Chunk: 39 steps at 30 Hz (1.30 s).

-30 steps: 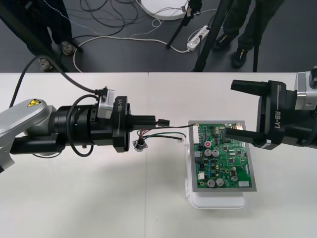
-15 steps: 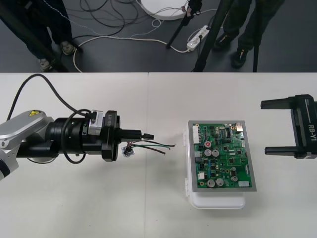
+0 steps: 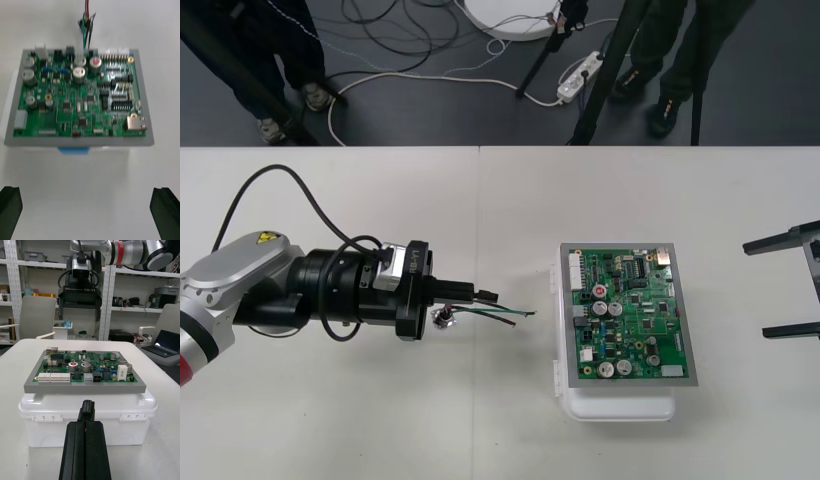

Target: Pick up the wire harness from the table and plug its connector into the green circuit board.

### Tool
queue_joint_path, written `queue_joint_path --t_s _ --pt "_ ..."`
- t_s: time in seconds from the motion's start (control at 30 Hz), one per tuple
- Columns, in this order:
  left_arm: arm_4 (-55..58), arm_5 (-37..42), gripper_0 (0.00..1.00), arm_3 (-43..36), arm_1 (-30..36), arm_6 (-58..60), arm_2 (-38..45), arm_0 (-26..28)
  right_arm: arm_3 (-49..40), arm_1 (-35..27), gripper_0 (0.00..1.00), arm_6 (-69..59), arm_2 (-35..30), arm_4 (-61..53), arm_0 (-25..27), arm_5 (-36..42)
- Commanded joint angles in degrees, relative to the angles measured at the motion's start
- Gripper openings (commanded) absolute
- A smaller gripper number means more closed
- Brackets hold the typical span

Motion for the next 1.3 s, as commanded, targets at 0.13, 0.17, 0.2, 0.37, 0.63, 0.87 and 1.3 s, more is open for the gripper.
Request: queue_joint_path --t_s 0.13,0.17,0.2,0.37,0.63,0.87,1.3 --pt "-3.47 2.37 0.0 -0.23 -2.92 -0.52 -0.58 0.25 -3.98 -2.54 1.0 -8.48 -1.18 13.27 -1.01 -0.57" --pt "-3.56 2.63 0.0 -0.15 -3.09 -0.52 -0.49 0.33 -4.5 -2.54 1.0 -9.36 -0.91 14.32 -1.01 -0.57" --pt "-3.56 3.33 0.0 -0.23 -3.27 -0.43 -0.67 0.33 -5.64 -2.45 1.0 -11.03 -0.56 16.43 -1.1 -0.57" --pt "-3.29 7.02 0.0 -0.41 -3.97 -0.34 -2.16 0.33 -11.8 -2.45 1.0 -17.97 1.64 24.43 -1.1 -0.57" --pt "-3.21 10.36 0.0 -1.55 -4.85 -0.17 -2.95 0.51 -15.31 -2.45 1.0 -25.0 6.91 31.11 -2.68 -0.92" --pt "-3.38 15.55 0.0 -5.95 -5.55 0.27 -2.95 3.41 -15.4 -2.45 1.0 -32.91 14.29 36.82 -8.04 -4.79" --pt "-4.35 22.93 0.0 -12.71 -5.91 0.98 -4.62 6.84 -14.87 -0.25 1.0 -38.45 25.1 44.56 -15.51 -5.75"
